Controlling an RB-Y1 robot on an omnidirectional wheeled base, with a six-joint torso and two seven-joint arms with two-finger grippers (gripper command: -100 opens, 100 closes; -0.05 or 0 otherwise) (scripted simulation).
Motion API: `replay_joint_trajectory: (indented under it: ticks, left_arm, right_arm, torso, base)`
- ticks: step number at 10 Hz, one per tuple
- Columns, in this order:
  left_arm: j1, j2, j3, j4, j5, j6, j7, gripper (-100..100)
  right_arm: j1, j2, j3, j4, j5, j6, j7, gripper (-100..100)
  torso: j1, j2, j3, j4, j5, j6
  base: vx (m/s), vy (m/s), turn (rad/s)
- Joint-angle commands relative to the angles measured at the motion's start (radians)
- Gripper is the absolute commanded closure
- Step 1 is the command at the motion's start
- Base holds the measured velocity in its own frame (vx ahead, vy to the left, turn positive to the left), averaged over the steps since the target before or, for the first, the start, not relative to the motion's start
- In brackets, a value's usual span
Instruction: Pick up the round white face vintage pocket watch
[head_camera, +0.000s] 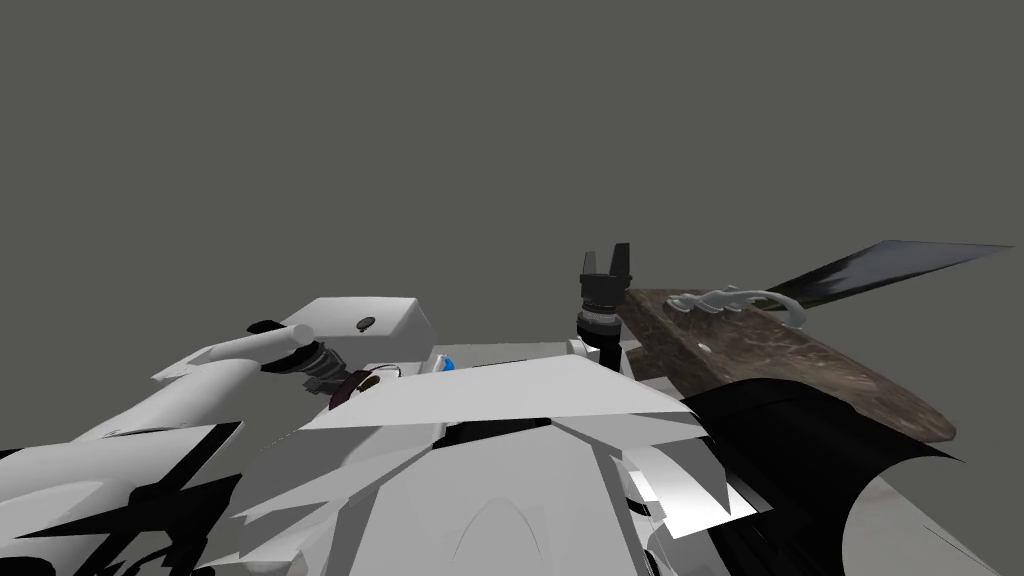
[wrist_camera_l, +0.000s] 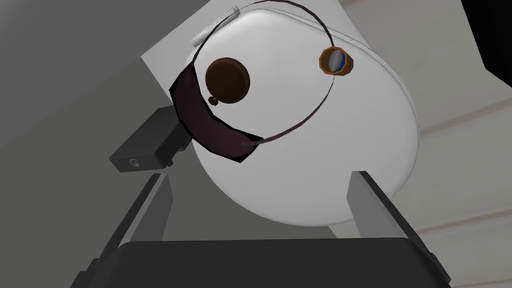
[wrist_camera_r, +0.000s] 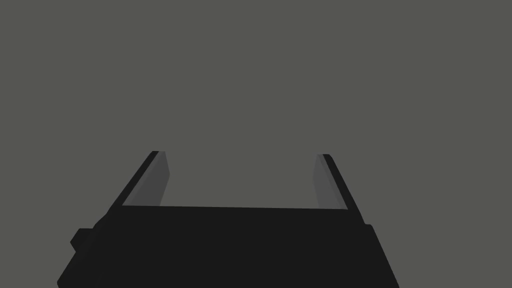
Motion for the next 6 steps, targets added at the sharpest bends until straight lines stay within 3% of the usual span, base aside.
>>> replay_joint_trajectory:
  ticks: [1, 4, 6]
  left_arm:
    - [-0.022, 0.011, 0.002, 0.048, 0.013, 0.019, 0.002, -100]
    - [-0.056, 0.038, 0.008, 0.097, 0.035, 0.057, 0.017, -100]
    - [-0.118, 0.085, 0.02, 0.171, 0.075, 0.121, 0.045, -100]
  right_arm:
    - [0.0, 0.0, 0.0, 0.0, 0.0, 0.0, 0.0, 0]
    - [0.0, 0.0, 0.0, 0.0, 0.0, 0.0, 0.0, 0]
    - [0.0, 0.0, 0.0, 0.0, 0.0, 0.0, 0.0, 0]
  torso:
    - [0.0, 0.0, 0.0, 0.0, 0.0, 0.0]
    - [0.0, 0.001, 0.001, 0.0, 0.0, 0.0]
    - [0.0, 0.0, 0.0, 0.0, 0.0, 0.0]
  base:
    - [0.025, -0.012, -0.072]
    - [0.015, -0.013, -0.053]
    - [0.038, -0.022, -0.146]
